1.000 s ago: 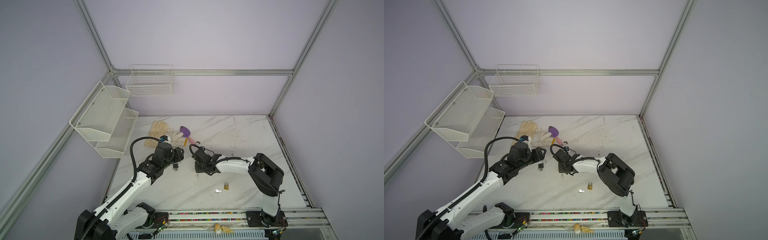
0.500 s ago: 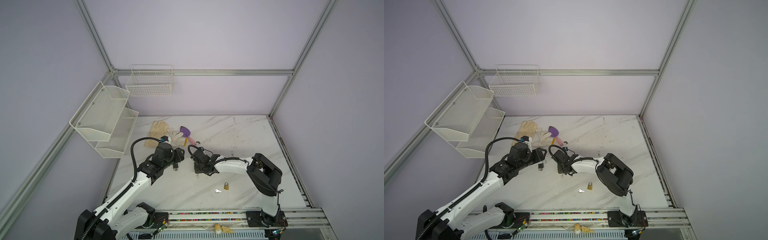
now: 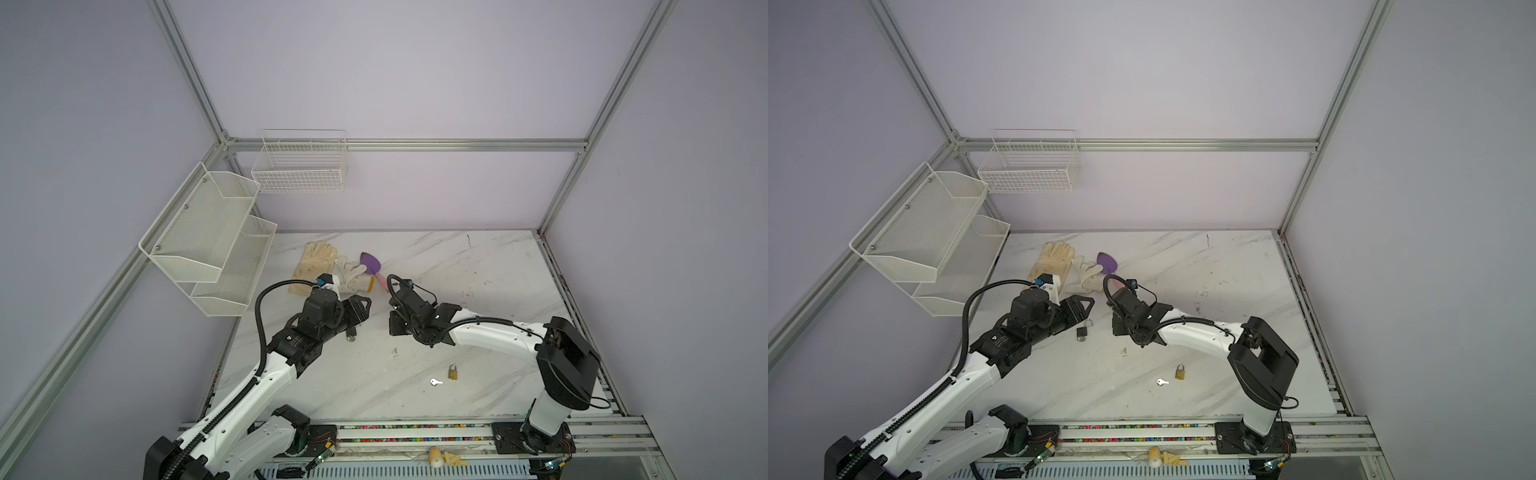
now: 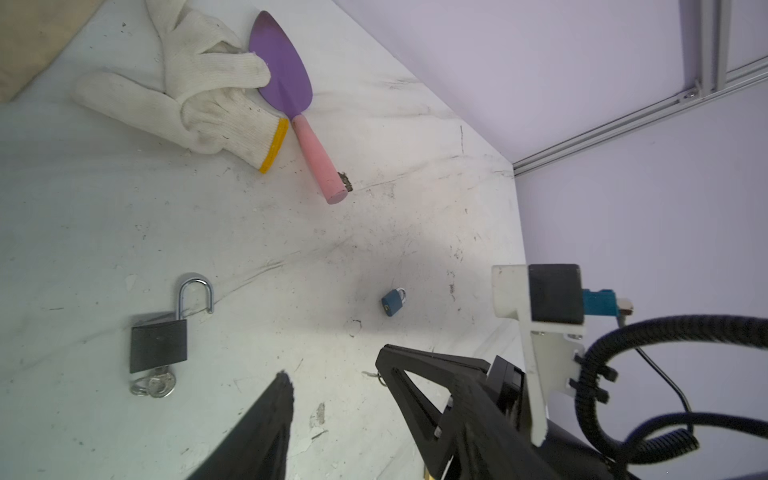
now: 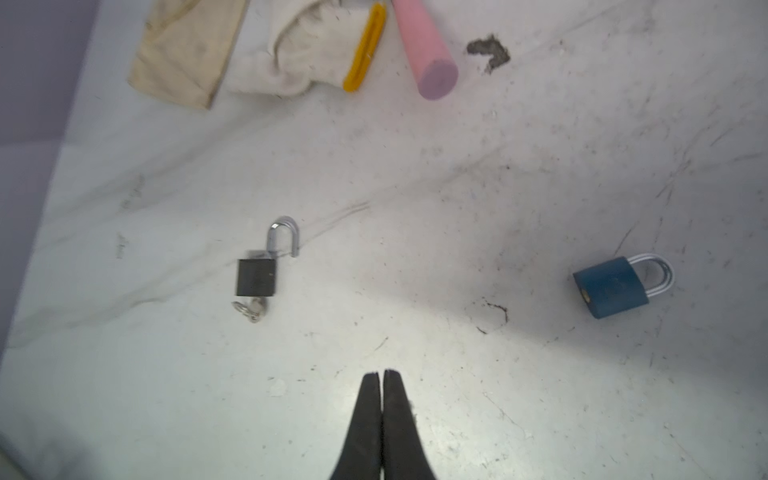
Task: Unlock with the key
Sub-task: 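Close the right gripper on the silver key, then lift the key with the right gripper toward the left gripper while the left rises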
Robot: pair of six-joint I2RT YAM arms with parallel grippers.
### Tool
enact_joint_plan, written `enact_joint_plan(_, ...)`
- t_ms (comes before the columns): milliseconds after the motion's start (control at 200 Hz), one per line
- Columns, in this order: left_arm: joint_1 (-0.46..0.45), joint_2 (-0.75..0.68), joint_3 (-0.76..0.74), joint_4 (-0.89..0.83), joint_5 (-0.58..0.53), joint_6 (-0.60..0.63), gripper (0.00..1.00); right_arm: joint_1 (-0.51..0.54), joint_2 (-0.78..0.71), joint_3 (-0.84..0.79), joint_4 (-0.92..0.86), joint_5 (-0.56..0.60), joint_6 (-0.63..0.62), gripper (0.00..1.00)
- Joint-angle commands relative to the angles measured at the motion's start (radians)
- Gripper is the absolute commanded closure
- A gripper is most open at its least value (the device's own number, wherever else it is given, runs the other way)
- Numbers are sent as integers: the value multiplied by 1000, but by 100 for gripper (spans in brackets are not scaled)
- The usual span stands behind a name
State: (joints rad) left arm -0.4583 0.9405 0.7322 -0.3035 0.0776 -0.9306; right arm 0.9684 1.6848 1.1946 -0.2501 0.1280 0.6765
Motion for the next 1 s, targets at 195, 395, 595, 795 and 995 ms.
enact_joint_plan(195,5,-65,-112,351,110,-354,39,-43,-183,0,79,-9,69,100)
enact_joint_plan(395,6,-47,-115,467,91,-550,40,-49,-227,17,127,6,87,100)
enact_joint_plan(595,5,-22,-134,518,64,-787,40,-49,-203,68,207,-9,101,100)
enact_joint_plan(795,4,-3,-142,537,35,-885,40,-49,-159,110,282,-35,107,100)
enact_joint_plan(995,4,10,-138,550,-3,-813,41,-49,-122,154,279,-26,102,100)
